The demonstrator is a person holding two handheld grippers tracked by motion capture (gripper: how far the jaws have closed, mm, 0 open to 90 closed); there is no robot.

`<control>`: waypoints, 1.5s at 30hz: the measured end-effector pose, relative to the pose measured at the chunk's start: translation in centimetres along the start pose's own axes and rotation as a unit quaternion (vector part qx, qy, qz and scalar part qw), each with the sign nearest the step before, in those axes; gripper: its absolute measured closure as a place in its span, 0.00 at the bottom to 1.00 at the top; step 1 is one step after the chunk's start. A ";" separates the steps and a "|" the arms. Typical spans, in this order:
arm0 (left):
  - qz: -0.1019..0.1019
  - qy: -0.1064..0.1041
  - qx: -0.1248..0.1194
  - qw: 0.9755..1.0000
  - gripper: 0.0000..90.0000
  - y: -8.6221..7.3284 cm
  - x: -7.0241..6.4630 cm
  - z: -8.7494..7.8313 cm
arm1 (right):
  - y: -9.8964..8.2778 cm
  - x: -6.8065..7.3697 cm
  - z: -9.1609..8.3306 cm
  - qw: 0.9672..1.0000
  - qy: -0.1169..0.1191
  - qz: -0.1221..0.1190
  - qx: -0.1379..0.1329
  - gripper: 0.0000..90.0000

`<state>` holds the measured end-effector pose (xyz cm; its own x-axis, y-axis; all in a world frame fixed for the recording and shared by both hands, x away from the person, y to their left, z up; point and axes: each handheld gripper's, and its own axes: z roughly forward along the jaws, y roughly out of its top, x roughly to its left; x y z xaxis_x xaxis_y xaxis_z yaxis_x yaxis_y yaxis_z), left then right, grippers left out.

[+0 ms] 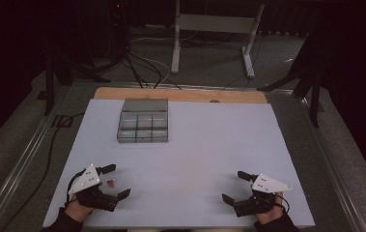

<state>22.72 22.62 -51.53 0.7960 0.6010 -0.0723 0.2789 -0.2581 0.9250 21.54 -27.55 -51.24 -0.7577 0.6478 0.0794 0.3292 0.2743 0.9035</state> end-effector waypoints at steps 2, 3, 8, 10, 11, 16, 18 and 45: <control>0.001 0.000 0.002 1.000 0.01 0.0 0.0 0.0 | 0.0 0.0 0.0 1.000 -0.004 -0.002 -0.001 0.00; 0.001 -0.001 0.001 1.000 0.01 0.0 0.0 0.0 | 0.0 0.0 0.0 1.000 -0.004 -0.002 -0.001 0.00; 0.006 -0.003 0.005 1.000 0.01 0.0 -0.1 0.1 | 0.1 -0.1 -0.2 1.000 -0.005 0.002 -0.005 0.00; 0.008 -0.006 0.006 1.000 0.01 0.0 -0.1 0.1 | 0.1 -0.1 -0.2 1.000 -0.004 0.003 -0.004 0.00; 0.010 -0.005 0.007 1.000 0.01 0.0 -0.2 0.1 | 0.1 -0.1 -0.2 1.000 -0.004 0.004 -0.005 0.00; 0.016 -0.004 0.011 1.000 0.01 0.1 -0.3 0.2 | 0.0 0.0 -0.2 1.000 -0.002 0.004 -0.004 0.00; 0.024 -0.001 0.018 1.000 0.01 0.1 -0.5 0.1 | 0.1 -0.1 -0.1 1.000 -0.002 0.008 -0.005 0.00; -0.029 0.051 0.051 0.997 0.01 0.8 0.1 -0.9 | 0.1 -0.1 -0.4 1.000 -0.002 0.020 -0.009 0.00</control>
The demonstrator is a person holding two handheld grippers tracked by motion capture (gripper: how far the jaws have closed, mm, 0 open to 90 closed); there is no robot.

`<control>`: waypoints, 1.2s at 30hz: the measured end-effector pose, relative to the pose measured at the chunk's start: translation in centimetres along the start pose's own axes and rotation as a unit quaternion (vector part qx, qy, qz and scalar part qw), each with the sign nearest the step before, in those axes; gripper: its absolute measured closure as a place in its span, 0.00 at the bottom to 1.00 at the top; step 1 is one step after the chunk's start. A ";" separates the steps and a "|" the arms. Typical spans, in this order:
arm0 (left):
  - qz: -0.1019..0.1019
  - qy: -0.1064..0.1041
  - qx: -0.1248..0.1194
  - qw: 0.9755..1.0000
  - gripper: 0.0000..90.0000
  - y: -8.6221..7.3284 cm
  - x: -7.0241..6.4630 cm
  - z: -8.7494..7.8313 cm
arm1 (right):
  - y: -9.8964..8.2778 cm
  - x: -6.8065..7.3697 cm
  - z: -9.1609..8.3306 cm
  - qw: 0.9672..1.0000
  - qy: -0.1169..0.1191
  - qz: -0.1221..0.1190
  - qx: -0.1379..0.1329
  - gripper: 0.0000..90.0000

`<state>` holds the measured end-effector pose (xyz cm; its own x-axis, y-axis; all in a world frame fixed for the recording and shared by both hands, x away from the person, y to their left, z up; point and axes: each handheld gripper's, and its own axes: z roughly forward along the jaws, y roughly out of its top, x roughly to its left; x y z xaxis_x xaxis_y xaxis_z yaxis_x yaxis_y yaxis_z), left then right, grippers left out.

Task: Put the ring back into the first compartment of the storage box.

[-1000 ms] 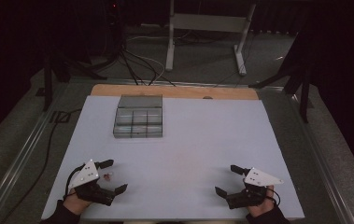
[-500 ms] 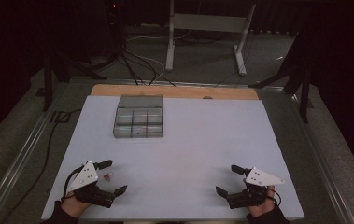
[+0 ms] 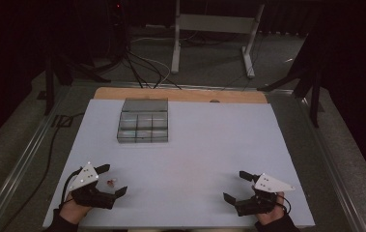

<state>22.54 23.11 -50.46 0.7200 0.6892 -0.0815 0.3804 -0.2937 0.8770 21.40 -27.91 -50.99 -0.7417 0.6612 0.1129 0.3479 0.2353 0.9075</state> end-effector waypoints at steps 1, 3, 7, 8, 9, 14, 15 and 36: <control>-0.002 0.002 0.003 1.000 0.01 0.0 0.1 0.0 | 0.0 0.0 0.0 1.000 0.000 0.000 0.000 0.00; -0.003 0.009 0.010 1.000 0.01 -0.1 0.1 0.0 | 0.0 0.0 0.0 1.000 -0.001 -0.001 0.001 0.00; -0.014 0.017 0.026 0.999 0.01 -0.3 0.3 0.0 | 0.0 0.0 0.0 1.000 -0.002 0.001 0.002 0.00; -0.014 0.017 0.026 0.999 0.01 -0.3 0.3 0.0 | 0.0 0.0 0.0 1.000 -0.002 0.001 0.002 0.00; -0.015 0.021 0.034 0.999 0.01 -0.4 0.2 -0.1 | 0.0 0.0 0.0 1.000 -0.002 0.000 0.001 0.00; -0.019 0.028 0.049 0.998 0.01 -0.5 0.0 -0.2 | 0.0 0.0 -0.1 1.000 -0.003 -0.001 0.001 0.00; -0.020 0.029 0.051 0.998 0.01 -0.5 0.0 -0.1 | 0.0 0.0 -0.1 1.000 -0.003 0.000 0.002 0.00; -0.069 0.056 0.118 0.989 0.02 -1.3 1.1 0.2 | -0.1 -0.1 0.0 1.000 -0.001 0.003 0.007 0.00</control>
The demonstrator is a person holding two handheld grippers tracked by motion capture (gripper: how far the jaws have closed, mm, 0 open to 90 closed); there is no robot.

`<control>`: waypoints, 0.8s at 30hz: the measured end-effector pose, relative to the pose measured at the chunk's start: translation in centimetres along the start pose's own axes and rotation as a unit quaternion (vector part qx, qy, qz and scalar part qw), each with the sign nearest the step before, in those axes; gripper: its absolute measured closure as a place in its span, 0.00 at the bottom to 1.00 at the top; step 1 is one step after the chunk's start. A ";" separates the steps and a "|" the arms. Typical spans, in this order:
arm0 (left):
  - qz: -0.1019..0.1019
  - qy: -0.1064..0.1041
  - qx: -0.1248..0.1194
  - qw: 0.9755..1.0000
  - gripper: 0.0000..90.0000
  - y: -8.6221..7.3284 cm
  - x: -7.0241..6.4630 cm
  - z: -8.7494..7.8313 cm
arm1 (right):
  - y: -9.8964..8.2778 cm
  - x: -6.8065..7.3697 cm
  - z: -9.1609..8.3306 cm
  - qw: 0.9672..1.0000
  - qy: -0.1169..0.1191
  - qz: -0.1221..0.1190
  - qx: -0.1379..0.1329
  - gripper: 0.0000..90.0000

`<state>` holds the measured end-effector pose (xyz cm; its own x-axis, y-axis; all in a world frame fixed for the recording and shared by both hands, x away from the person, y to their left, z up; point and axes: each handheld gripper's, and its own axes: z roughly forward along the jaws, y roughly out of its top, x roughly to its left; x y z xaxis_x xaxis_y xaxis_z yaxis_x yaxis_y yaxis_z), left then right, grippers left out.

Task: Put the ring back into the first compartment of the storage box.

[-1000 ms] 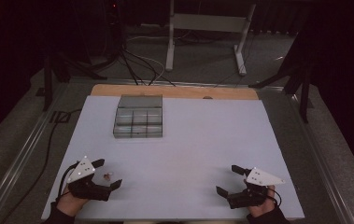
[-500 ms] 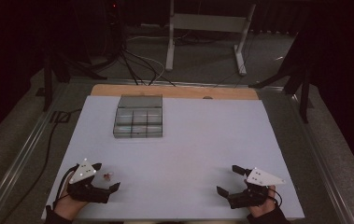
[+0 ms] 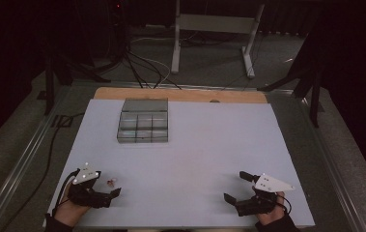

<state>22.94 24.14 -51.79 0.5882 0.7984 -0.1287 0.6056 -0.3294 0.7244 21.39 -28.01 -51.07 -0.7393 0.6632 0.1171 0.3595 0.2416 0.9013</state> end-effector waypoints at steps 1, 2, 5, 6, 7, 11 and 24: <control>-0.003 0.003 0.005 1.000 0.03 0.0 0.0 0.1 | 0.0 0.0 0.0 1.000 0.000 0.001 0.000 0.00; -0.002 0.007 0.012 1.000 0.03 0.0 0.0 0.1 | 0.0 0.0 0.0 1.000 0.000 0.001 0.000 0.00; -0.011 0.020 0.021 1.000 0.06 0.1 0.0 0.2 | 0.0 0.0 0.0 1.000 0.000 -0.001 0.000 0.00; -0.017 0.021 0.022 0.999 0.07 0.1 0.1 0.2 | 0.0 0.0 0.0 1.000 0.000 -0.001 0.000 0.00; -0.020 0.022 0.026 0.999 0.07 0.1 0.2 0.3 | 0.0 0.0 0.0 1.000 0.000 0.000 0.001 0.00; -0.017 0.030 0.038 0.999 0.09 0.1 0.1 0.5 | 0.0 0.0 0.0 1.000 0.000 0.000 0.001 0.00; -0.011 0.042 0.046 0.998 0.31 0.1 -0.1 0.7 | 0.0 0.0 0.0 1.000 0.001 0.001 0.003 0.00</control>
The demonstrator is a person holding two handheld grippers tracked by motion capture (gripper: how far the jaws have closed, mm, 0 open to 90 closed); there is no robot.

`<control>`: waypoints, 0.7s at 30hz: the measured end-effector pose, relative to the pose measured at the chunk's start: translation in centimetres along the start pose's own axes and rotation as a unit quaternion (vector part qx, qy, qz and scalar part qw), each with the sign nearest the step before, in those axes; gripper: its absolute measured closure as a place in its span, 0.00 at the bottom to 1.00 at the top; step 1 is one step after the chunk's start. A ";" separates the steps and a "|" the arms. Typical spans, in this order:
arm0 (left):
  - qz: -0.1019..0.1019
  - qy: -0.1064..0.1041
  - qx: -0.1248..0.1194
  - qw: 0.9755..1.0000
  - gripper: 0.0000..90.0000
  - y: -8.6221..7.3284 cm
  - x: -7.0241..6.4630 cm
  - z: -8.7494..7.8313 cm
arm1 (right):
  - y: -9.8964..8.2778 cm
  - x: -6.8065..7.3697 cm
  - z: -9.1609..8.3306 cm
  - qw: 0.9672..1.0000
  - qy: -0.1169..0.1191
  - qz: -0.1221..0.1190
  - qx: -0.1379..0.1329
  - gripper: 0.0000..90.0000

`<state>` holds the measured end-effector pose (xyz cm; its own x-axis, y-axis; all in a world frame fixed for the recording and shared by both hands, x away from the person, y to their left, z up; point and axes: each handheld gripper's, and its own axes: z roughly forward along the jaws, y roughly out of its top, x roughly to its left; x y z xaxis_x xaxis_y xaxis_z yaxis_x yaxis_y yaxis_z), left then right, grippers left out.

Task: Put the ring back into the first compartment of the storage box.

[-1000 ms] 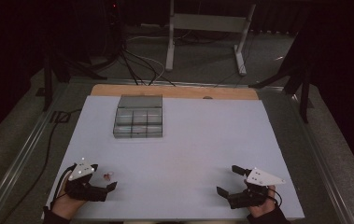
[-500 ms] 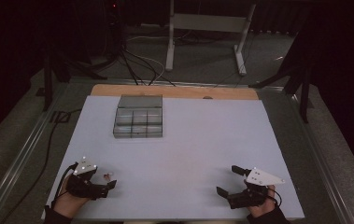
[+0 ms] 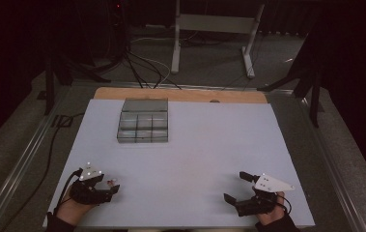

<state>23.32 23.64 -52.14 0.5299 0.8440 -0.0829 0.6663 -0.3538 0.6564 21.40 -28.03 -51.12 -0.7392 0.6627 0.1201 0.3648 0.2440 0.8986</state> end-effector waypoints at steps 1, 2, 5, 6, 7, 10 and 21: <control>0.003 -0.001 0.002 1.000 0.32 0.0 -0.1 0.1 | 0.0 0.0 0.0 1.000 0.000 0.000 0.000 0.00; 0.005 0.000 0.004 1.000 0.33 0.0 -0.1 0.1 | 0.0 0.0 0.0 1.000 0.000 0.000 0.001 0.00; 0.007 0.002 0.004 1.000 0.38 0.0 -0.2 0.1 | 0.0 0.0 0.0 1.000 0.000 -0.001 0.001 0.00; 0.007 0.002 0.005 1.000 0.40 0.0 -0.2 0.2 | 0.0 0.0 0.0 1.000 0.000 0.000 0.001 0.00; 0.008 0.006 0.006 1.000 0.41 0.0 -0.2 0.2 | 0.0 0.0 0.0 1.000 -0.001 0.001 0.001 0.00; 0.010 0.008 0.006 1.000 0.45 0.0 -0.2 0.2 | 0.0 0.0 0.0 1.000 0.000 0.000 0.002 0.00; 0.025 0.014 0.014 1.000 0.62 0.1 -0.4 0.5 | 0.0 0.0 0.0 1.000 -0.001 0.000 0.002 0.00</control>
<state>23.42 23.07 -52.43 0.5478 0.8361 -0.0294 0.6537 -0.4059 0.6386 21.40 -28.04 -51.14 -0.7385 0.6635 0.1198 0.3677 0.2474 0.8964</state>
